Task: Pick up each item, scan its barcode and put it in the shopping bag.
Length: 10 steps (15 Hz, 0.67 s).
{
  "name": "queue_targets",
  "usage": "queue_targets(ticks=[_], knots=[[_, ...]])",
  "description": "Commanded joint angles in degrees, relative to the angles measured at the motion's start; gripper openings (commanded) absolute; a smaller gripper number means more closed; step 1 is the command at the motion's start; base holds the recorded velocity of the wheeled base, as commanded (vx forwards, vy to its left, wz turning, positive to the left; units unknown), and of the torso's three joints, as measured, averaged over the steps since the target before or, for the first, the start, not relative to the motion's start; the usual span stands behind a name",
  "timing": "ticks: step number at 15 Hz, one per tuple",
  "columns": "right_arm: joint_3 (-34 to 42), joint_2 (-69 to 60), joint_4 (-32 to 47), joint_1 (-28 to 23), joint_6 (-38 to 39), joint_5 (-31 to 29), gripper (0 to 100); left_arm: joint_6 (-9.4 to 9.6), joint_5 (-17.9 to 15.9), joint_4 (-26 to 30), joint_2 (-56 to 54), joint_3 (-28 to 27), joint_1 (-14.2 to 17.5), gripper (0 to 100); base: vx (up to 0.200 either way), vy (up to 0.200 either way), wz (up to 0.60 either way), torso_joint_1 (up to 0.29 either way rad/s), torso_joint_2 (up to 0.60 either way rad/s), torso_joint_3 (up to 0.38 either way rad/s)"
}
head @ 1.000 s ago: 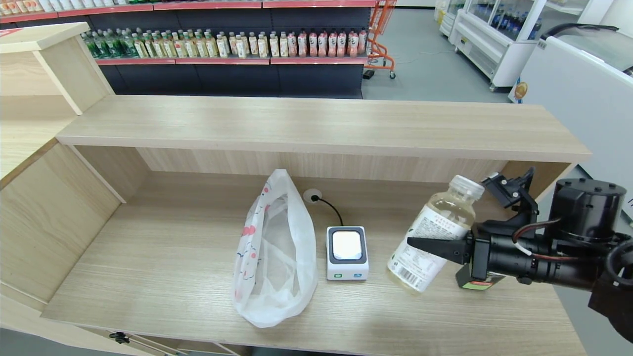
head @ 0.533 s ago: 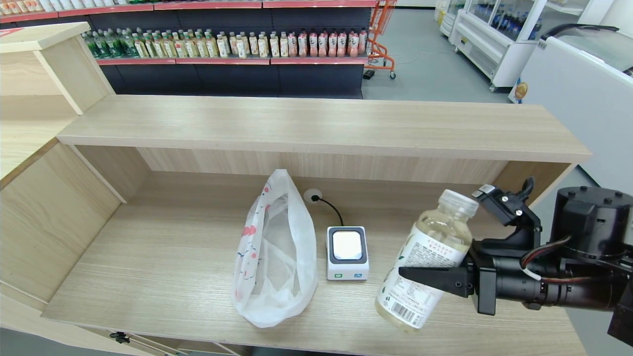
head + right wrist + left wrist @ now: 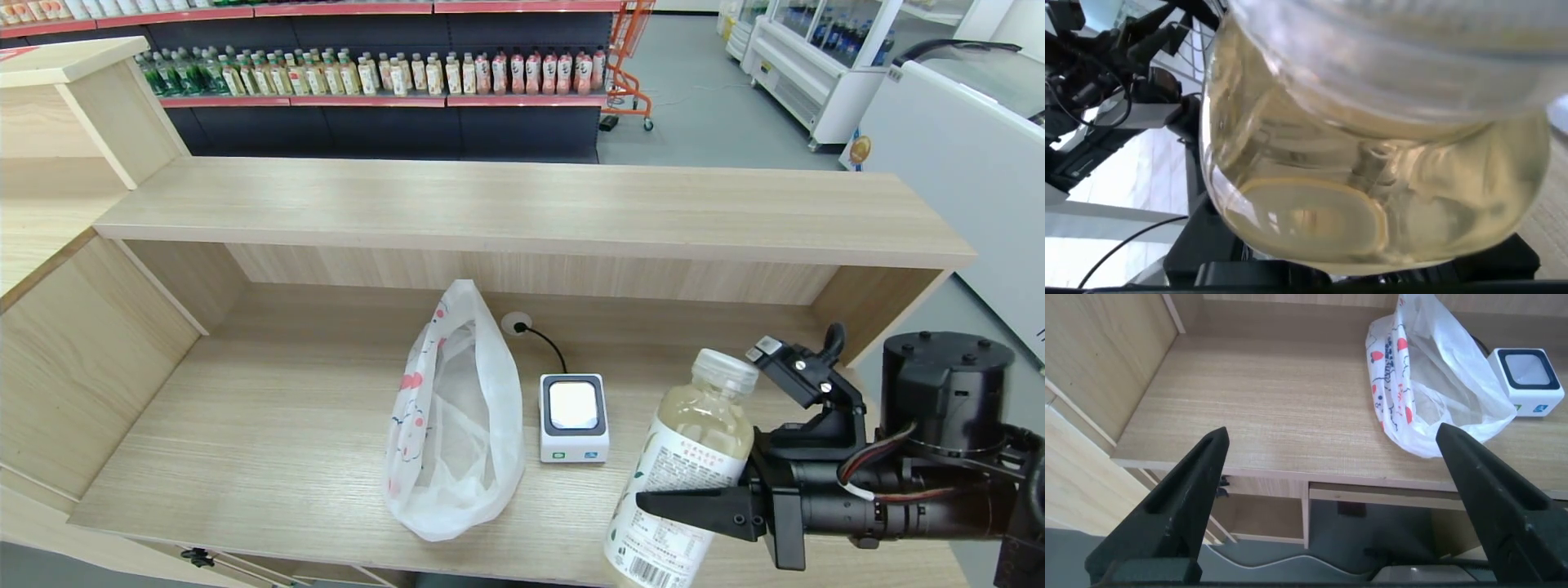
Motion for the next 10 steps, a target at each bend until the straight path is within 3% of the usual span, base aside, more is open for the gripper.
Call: queue_targets(ticks=[1,10], knots=[[-0.1,0.1,1.3,0.7,0.1,0.0,0,-0.01,0.0,0.0,0.0,0.0,0.0,100,0.000,0.000,0.00,0.000,0.00,0.000],[-0.5,0.7,2.4,1.0,1.4,0.1,0,-0.01,0.0,0.0,0.0,0.0,0.0,100,0.000,0.000,0.00,0.000,0.00,0.000]])
